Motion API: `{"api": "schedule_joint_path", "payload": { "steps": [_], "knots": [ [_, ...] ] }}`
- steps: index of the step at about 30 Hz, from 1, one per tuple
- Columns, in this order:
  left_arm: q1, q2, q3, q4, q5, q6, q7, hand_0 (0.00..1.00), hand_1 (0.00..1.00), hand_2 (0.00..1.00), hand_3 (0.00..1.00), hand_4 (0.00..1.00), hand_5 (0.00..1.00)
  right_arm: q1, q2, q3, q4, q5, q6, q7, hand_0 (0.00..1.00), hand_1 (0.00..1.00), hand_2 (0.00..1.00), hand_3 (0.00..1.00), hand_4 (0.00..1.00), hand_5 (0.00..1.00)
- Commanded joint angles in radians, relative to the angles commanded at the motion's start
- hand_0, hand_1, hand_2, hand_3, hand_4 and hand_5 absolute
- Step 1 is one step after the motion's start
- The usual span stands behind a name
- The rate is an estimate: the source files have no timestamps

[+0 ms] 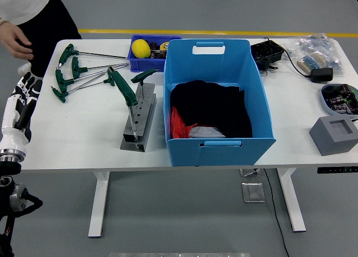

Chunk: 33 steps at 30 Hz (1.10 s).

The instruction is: Lift tool from toolbox,place it in box,lift tool from toolbox,place it in box

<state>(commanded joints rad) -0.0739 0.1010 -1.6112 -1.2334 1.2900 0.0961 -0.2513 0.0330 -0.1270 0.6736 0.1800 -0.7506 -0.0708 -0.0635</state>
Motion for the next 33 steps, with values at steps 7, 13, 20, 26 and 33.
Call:
{"api": "schedule_joint_path", "payload": {
  "steps": [7,13,20,26,33],
  "knots": [
    [0.0,0.0,0.001,0.001,0.0,-0.001,0.001,0.998,0.998,0.998,0.998,0.922,0.817,0.001,0.0,0.001,0.0,0.0,-0.001,-0.001,0.682,0.667,0.742,0.597,0.849,0.688],
    [0.001,-0.001,-0.002,0.002,0.001,-0.002,0.001,0.998,0.998,0.998,0.998,0.922,0.818,0.002,0.0,0.003,0.0,0.0,-0.003,-0.001,0.681,0.667,0.743,0.597,0.849,0.688],
    [0.001,-0.002,-0.006,0.002,-0.001,-0.003,-0.002,0.998,0.998,0.998,0.998,0.923,0.82,0.003,-0.001,0.001,0.0,0.003,-0.003,0.0,0.682,0.667,0.744,0.597,0.85,0.69],
    [0.002,-0.001,-0.005,0.0,0.0,-0.003,-0.004,0.998,0.998,0.998,0.998,0.923,0.82,0.003,-0.002,0.002,0.0,0.003,-0.002,0.0,0.681,0.668,0.744,0.597,0.85,0.69],
    [-0.001,0.0,-0.009,-0.008,0.021,-0.009,-0.014,0.998,0.998,0.998,0.998,0.924,0.819,0.004,-0.002,0.005,0.0,-0.003,-0.001,0.0,0.682,0.668,0.743,0.595,0.85,0.689]
  ]
}}
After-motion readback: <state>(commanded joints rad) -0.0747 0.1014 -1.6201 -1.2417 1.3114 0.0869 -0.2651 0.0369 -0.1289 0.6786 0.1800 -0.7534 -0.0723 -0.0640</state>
